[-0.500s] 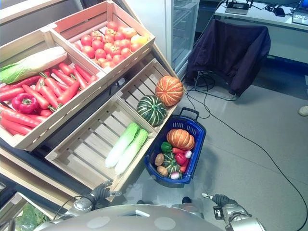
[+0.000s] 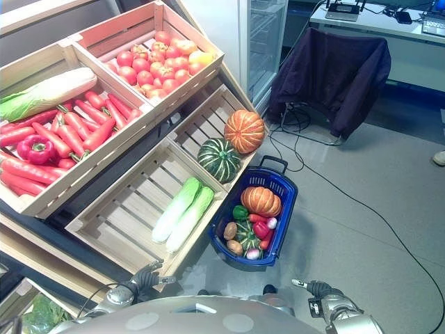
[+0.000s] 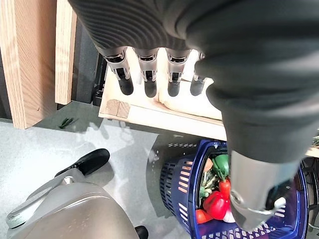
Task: Pick up fruits and vegetables into the basket
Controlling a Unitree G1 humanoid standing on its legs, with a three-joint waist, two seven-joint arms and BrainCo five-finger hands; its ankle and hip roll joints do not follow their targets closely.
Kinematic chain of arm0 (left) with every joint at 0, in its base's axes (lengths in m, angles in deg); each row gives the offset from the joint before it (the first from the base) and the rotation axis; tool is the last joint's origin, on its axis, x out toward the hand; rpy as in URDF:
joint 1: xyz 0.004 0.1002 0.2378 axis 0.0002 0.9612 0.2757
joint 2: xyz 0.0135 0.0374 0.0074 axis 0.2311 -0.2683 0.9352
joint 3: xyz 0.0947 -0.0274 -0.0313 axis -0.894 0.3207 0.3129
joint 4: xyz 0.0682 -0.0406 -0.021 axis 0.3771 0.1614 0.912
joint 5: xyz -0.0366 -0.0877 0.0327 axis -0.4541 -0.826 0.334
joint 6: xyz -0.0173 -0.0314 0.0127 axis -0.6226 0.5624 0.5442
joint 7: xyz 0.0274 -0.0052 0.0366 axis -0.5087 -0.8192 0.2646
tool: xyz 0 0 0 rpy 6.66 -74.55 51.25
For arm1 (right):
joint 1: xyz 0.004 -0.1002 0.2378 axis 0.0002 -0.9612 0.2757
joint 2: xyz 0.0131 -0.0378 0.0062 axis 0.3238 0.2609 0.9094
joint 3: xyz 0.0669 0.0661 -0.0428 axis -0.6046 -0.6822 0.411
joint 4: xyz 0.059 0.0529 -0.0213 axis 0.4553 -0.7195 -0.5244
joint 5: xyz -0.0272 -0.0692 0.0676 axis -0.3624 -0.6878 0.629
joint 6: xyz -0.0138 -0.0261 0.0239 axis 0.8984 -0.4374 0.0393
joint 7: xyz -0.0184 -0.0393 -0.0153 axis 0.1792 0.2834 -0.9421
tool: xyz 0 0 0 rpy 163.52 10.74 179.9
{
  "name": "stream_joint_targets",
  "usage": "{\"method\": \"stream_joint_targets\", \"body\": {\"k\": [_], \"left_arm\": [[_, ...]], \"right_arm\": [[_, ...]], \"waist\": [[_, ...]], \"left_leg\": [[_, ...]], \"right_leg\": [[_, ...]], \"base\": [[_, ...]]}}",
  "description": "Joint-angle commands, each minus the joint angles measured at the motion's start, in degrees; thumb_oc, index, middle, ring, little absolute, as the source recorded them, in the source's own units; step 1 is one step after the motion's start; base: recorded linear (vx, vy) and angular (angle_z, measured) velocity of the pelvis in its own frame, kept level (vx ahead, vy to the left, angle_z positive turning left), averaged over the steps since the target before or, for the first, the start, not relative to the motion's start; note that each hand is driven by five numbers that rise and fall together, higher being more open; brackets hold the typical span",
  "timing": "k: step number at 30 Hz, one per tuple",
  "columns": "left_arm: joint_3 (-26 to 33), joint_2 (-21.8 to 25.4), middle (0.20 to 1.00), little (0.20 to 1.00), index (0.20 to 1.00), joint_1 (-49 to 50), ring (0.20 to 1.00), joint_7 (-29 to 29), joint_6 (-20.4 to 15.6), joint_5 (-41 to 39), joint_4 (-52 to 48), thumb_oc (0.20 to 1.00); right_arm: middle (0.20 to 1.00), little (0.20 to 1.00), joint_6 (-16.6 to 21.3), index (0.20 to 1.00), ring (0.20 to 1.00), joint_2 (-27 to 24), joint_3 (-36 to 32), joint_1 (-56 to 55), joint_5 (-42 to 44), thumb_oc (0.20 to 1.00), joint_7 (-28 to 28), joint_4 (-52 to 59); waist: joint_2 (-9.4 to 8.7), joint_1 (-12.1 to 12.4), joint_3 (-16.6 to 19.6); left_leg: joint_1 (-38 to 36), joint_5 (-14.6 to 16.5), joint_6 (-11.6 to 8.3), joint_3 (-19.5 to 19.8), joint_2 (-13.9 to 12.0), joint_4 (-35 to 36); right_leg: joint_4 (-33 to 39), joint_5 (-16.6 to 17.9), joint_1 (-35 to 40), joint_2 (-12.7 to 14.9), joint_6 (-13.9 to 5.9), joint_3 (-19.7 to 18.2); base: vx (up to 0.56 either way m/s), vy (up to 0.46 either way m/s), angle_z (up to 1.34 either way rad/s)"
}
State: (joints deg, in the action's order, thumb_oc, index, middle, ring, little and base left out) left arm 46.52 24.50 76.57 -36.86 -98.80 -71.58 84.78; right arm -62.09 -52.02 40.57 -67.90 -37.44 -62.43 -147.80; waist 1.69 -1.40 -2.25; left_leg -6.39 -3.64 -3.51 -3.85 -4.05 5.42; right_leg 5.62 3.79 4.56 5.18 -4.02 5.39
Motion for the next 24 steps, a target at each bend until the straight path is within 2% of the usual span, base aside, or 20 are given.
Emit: {"method": "stream_joint_targets", "body": {"k": [1, 15, 24], "left_arm": [[-0.21, 0.48, 1.0, 1.0, 1.0, -4.83, 1.0, -0.19, -1.07, 0.72, 3.31, 1.0], [0.12, 0.69, 1.0, 1.0, 1.0, -4.89, 1.0, 0.13, -0.77, 0.56, 3.21, 1.0], [0.82, 0.78, 1.0, 1.0, 1.0, -3.85, 1.0, 1.23, -0.73, -0.52, 3.12, 1.0]], "right_arm": [[1.0, 1.0, 0.61, 1.0, 1.0, 0.64, 0.56, 4.84, 0.19, 1.0, -0.25, -4.43], [1.0, 1.0, 0.39, 1.0, 1.0, 0.21, 0.51, 4.95, -0.16, 1.0, 0.17, -4.33], [1.0, 1.0, 0.34, 1.0, 1.0, 0.0, 0.91, 4.36, -1.18, 1.0, 0.75, -4.3]], "waist": [[-2.04, 0.42, -1.78], [-2.06, 0.64, -1.87], [-1.89, 0.74, -3.69]], "left_leg": [[-1.45, 6.6, 0.19, 0.17, 0.48, -0.42], [-1.34, 6.52, 0.08, 0.64, 0.41, -0.42], [1.32, 5.27, -0.16, 0.98, 0.45, -0.42]], "right_leg": [[-0.93, -3.0, 2.38, 2.62, -3.95, 1.5], [-0.79, -2.94, 2.47, 2.51, -3.92, 1.54], [-0.62, -1.89, 0.12, 2.46, -4.03, 1.2]], "base": [[0.0, 0.0, 0.0], [0.0, 0.0, 0.0], [0.01, -0.002, 0.0]]}}
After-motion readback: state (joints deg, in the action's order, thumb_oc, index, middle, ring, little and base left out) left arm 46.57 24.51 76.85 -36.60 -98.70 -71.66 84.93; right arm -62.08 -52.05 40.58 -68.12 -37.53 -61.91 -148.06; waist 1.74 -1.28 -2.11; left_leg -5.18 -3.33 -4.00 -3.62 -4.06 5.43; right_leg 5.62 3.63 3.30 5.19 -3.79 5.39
